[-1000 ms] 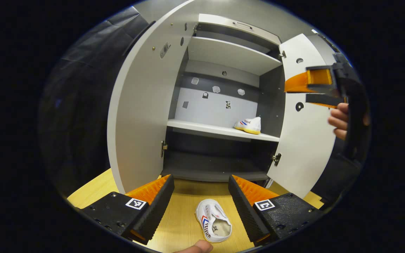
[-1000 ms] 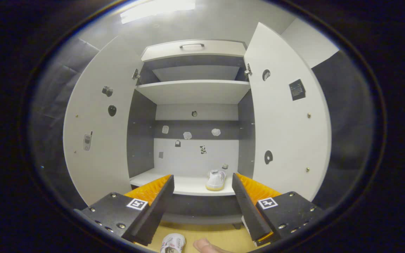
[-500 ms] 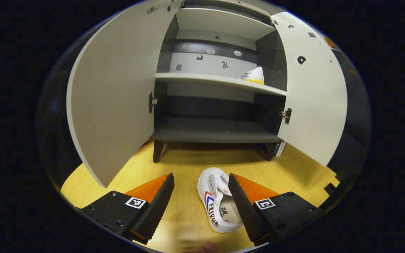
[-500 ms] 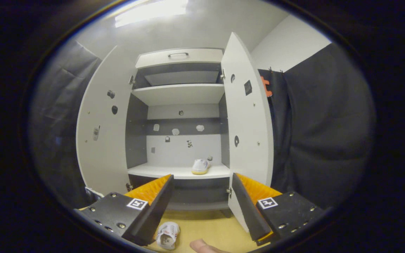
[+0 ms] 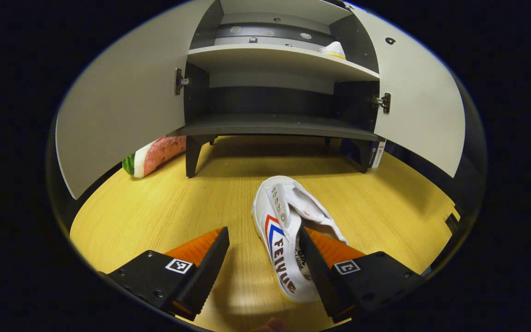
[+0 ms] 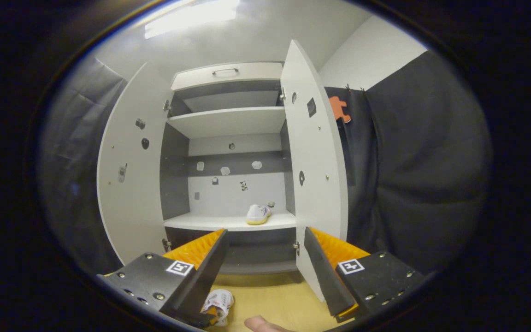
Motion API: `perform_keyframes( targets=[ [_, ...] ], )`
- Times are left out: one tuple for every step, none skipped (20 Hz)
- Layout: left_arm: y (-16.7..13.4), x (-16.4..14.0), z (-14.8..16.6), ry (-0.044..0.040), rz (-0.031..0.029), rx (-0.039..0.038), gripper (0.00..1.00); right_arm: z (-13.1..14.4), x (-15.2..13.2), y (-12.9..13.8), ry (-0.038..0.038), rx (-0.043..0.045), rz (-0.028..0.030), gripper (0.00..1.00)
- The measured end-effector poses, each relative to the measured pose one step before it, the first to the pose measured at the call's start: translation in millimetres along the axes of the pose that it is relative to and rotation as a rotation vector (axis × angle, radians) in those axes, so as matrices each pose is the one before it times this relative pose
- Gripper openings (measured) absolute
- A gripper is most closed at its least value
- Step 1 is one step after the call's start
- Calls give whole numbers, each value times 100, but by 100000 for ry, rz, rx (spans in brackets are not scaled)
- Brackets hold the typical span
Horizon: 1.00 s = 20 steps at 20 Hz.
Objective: Grab one shoe with the right hand and put it into the shoe cabinet, grab the other shoe with the left hand and put it into the shoe cabinet; then close the right door with the right hand and the left door with the left hand.
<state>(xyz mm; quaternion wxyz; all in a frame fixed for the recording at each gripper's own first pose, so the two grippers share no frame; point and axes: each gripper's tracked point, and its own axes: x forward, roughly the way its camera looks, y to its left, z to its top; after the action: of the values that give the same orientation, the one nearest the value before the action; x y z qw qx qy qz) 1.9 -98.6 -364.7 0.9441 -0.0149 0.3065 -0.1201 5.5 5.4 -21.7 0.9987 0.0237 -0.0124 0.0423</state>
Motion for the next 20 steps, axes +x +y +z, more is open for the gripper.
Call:
perform_keyframes(
  targets=[
    [-51, 75, 39, -616, -850, -353, 96, -438, 231, -17, 837, -31, -112, 98],
    [-238, 348, 236, -342, -1140, -300, 95, -434, 180, 17, 936, -176, 24, 98],
    [-202, 362, 4, 112, -1045, 204, 93, -548, 168, -15, 1065, -253, -142, 98],
    [-445, 334, -27, -106, -2435, 760, 91, -329, 99, -53, 734, -270, -30, 98],
    [-485, 402, 191, -393, -3007, 719, 89, -259, 17, -59, 450, -136, -134, 98],
    [-272, 290, 54, 180, -1900, 800, 83, -122, 3, -93, 346, -79, -279, 98],
    [145, 225, 132, -246, -60, 461, 80, -151, 69, 15, 75, -118, -107, 98],
    [-103, 239, 200, -895, -1135, -309, 76, 13, -7, -9, 1, -255, 32, 98],
    [278, 217, -79, 675, 986, 253, 75, -94, 124, -101, 172, -319, -232, 98],
    [587, 516, 162, -817, 1935, 574, 58, -98, -63, -204, 202, -182, -475, 98],
    [877, 276, -4, 220, 2496, 164, 54, -17, -46, -87, 11, 0, -366, 98],
    [880, 813, -169, 1526, 2090, 611, 44, 48, -68, -99, 40, 147, -212, 98],
    [775, 549, -521, 3677, 2437, -1529, 37, -37, -54, 93, 64, 212, -50, 98],
    [684, 253, -124, 1875, 1225, -1452, 20, 62, -117, 70, -17, 106, 249, 98],
    [-552, -280, 857, -3793, -4603, -2761, 10, -13, -115, 136, -20, -184, 360, 98],
    [-225, -78, 180, -767, -2183, 792, 5, 127, -203, -13, -213, -466, 165, 98],
    [315, -194, -845, 2871, 220, 1268, 4, 59, -215, 32, -250, -620, -100, 98],
    [107, -405, 277, -534, 724, -1077, 4, 170, -188, 39, -313, -716, 43, 98],
    [-61, -270, 262, -186, 68, -1127, 4, 37, -106, 125, -129, -521, 28, 98],
    [-110, -620, 232, -228, -319, 759, 4, 93, -177, 139, -83, -499, 270, 98]
  ],
)
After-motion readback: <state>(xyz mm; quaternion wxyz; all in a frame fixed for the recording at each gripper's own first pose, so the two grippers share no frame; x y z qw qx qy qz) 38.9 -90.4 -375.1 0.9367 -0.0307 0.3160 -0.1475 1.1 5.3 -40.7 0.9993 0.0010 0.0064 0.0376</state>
